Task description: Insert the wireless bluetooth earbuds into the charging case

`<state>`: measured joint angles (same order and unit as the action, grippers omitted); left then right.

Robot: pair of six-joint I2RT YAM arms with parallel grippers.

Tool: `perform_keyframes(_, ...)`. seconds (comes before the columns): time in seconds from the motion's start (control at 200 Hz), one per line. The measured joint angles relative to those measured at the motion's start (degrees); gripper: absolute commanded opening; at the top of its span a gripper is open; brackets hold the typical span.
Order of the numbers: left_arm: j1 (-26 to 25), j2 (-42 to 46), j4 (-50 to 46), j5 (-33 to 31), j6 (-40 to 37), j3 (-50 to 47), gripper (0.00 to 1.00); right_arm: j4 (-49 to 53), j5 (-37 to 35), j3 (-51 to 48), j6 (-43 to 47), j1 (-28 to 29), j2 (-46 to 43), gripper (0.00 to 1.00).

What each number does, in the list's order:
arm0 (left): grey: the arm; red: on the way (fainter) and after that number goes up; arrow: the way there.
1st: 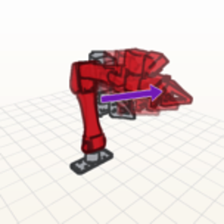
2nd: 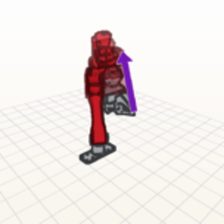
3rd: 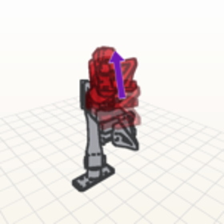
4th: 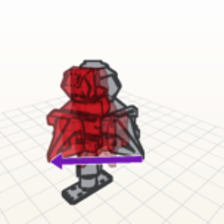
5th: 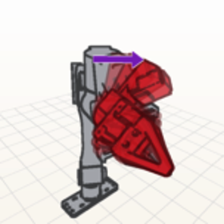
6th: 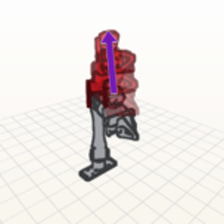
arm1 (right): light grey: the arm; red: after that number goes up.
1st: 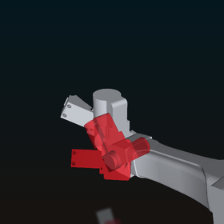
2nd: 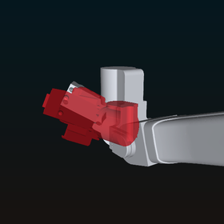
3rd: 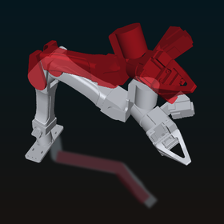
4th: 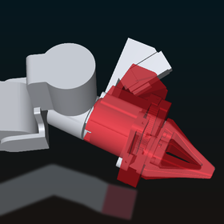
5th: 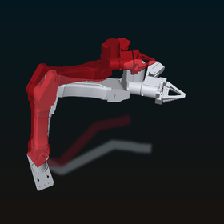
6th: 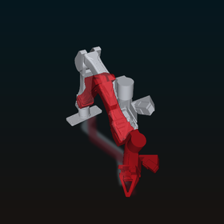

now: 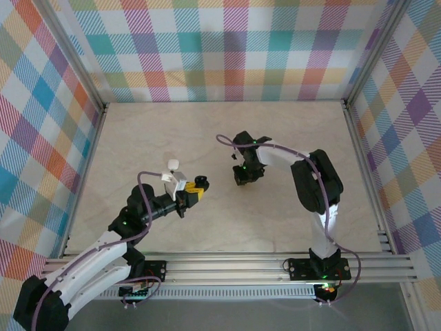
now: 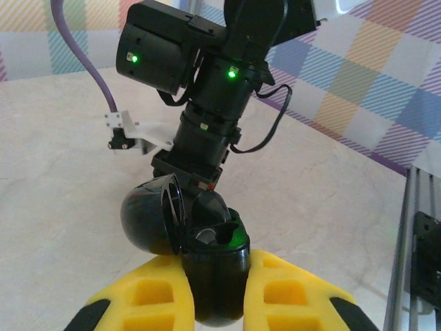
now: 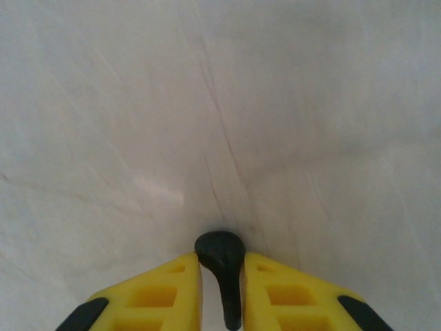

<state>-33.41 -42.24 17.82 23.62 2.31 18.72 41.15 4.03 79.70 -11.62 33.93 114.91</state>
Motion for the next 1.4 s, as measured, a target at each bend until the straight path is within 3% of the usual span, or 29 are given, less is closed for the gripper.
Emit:
perform_keyframes(0.21,-3.8,-8.7,2.8,1.4,-0.5,4.9,0.0,-0.6,-0.2,-5.8,-3.9,0.3,-5.0,0.41)
perform_keyframes(0.485,-5.2,-10.3,4.8,2.3,-1.7,5.5,0.0,3.2,-1.9,-3.1,-3.8,0.3,-9.6,0.43)
perform_keyframes(0.855,-5.2,0.2,2.9,1.3,-3.1,1.1,0.0,8.8,1.6,7.8,13.4,0.3,-3.2,0.33)
perform_keyframes(1.035,-5.2,2.7,0.1,0.5,-3.9,0.5,0.0,12.4,1.3,10.1,20.0,0.3,0.0,0.34)
perform_keyframes(1.195,-5.2,2.7,-0.8,0.2,-5.2,0.5,0.0,15.3,-0.4,14.2,23.8,0.4,2.4,0.41)
perform_keyframes(1.4,-5.2,0.2,-1.2,0.1,-6.1,0.5,0.0,18.4,-3.2,15.2,27.8,1.8,3.6,0.4)
